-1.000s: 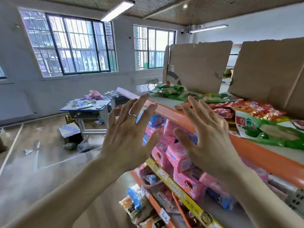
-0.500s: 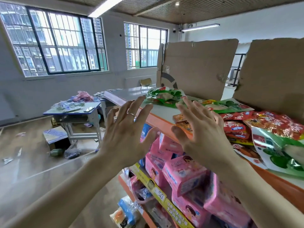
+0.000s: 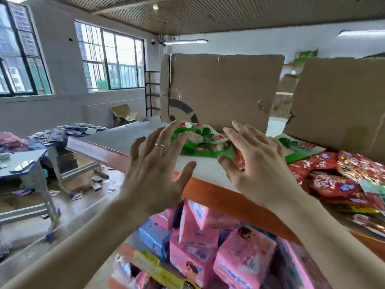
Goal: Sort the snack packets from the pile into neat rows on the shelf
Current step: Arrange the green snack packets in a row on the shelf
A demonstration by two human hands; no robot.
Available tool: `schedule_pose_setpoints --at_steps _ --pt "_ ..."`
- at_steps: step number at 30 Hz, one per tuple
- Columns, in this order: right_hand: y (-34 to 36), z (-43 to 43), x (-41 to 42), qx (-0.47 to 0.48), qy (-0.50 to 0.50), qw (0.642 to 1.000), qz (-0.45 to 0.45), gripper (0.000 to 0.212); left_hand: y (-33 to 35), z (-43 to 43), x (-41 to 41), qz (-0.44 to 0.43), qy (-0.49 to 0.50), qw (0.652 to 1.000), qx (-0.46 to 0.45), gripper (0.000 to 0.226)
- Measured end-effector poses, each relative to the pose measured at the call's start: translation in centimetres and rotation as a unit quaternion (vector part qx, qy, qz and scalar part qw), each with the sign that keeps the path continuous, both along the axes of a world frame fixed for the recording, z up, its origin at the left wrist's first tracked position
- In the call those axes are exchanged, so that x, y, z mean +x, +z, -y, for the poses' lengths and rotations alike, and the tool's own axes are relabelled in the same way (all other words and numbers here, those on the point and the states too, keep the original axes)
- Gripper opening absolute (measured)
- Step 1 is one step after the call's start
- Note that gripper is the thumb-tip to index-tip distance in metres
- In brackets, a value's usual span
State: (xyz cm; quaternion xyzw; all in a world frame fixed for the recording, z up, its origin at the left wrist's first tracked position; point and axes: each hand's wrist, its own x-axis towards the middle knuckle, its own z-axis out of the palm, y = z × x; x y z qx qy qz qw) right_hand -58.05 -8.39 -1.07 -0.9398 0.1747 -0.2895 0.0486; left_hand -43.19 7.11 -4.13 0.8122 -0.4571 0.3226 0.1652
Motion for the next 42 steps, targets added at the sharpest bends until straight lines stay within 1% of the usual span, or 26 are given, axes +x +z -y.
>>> schedule_pose_setpoints --at_steps 4,8,10,13,14,16,19,21,22,24,25,27,29,31,32,34,36,37,39,41,42 --pt "1.0 -1.5 3.7 -0.014 -0.055 0.998 0.01 0.058 0.6 0.0 4.8 0.001 -0.046 0.999 0.016 0.064" --pt "1.8 -2.3 7.2 0.029 -0.118 0.993 -0.004 0.038 1.2 1.0 8.0 -0.012 -0.086 0.996 0.02 0.064" --pt "2.0 -1.5 9.2 0.08 -0.138 0.987 -0.015 0.03 1.2 1.7 8.8 -0.017 -0.106 0.994 0.02 0.065" --pt "2.3 0.4 11.9 0.223 -0.155 0.962 -0.038 0.038 1.0 2.5 9.3 -0.019 -0.139 0.99 0.001 0.062" --pt "2.4 1.0 12.7 0.261 -0.166 0.95 -0.046 0.036 1.0 2.7 9.5 -0.018 -0.145 0.989 -0.006 0.062" --pt "2.4 1.9 14.0 0.306 -0.192 0.931 -0.05 0.028 0.8 3.0 9.6 -0.019 -0.151 0.988 -0.016 0.06" --pt "2.2 2.4 15.3 0.361 -0.214 0.906 -0.049 0.021 0.8 3.3 9.8 -0.023 -0.163 0.986 -0.026 0.057" --pt "2.0 2.5 15.8 0.385 -0.228 0.894 -0.033 0.016 0.9 3.5 9.9 -0.024 -0.17 0.985 -0.03 0.057" --pt "1.9 2.6 16.0 0.389 -0.234 0.891 -0.021 0.014 1.0 3.5 9.9 -0.024 -0.171 0.984 -0.03 0.057" --pt "1.7 2.8 16.1 0.383 -0.252 0.889 0.005 0.025 1.1 3.6 10.0 -0.033 -0.175 0.983 -0.033 0.055" --pt "1.7 2.8 16.0 0.373 -0.259 0.891 0.015 0.029 1.1 3.5 10.1 -0.041 -0.178 0.982 -0.037 0.055" --pt "1.7 2.8 15.9 0.349 -0.248 0.903 0.047 0.026 1.1 3.5 10.4 -0.063 -0.188 0.979 -0.044 0.053" --pt "1.7 2.8 15.9 0.287 -0.204 0.931 0.098 0.022 1.1 3.5 10.7 -0.103 -0.198 0.973 -0.052 0.053" --pt "1.7 2.7 15.6 0.18 -0.17 0.961 0.125 0.02 1.5 3.7 11.1 -0.155 -0.202 0.965 -0.063 0.057" --pt "1.8 2.6 15.2 0.136 -0.151 0.969 0.139 0.02 1.8 3.9 11.3 -0.188 -0.204 0.958 -0.069 0.059" --pt "2.2 2.2 14.1 0.092 -0.097 0.975 0.177 0.024 2.7 4.3 11.4 -0.272 -0.216 0.933 -0.092 0.057" --pt "2.4 1.5 12.3 0.077 -0.05 0.976 0.199 0.026 3.4 4.8 11.8 -0.369 -0.228 0.891 -0.131 0.045" --pt "2.4 1.1 11.2 0.072 -0.025 0.976 0.206 0.025 3.7 5.1 12.0 -0.427 -0.232 0.861 -0.15 0.041" --pt "2.4 0.4 9.0 0.063 0.013 0.976 0.208 0.022 4.2 5.6 12.0 -0.535 -0.26 0.782 -0.184 0.043" --pt "2.3 -0.1 6.9 0.064 0.03 0.977 0.201 0.019 4.5 6.0 11.2 -0.596 -0.307 0.714 -0.2 0.033" --pt "2.2 -0.3 6.0 0.066 0.035 0.977 0.199 0.019 4.8 6.1 10.5 -0.606 -0.334 0.691 -0.21 0.025"
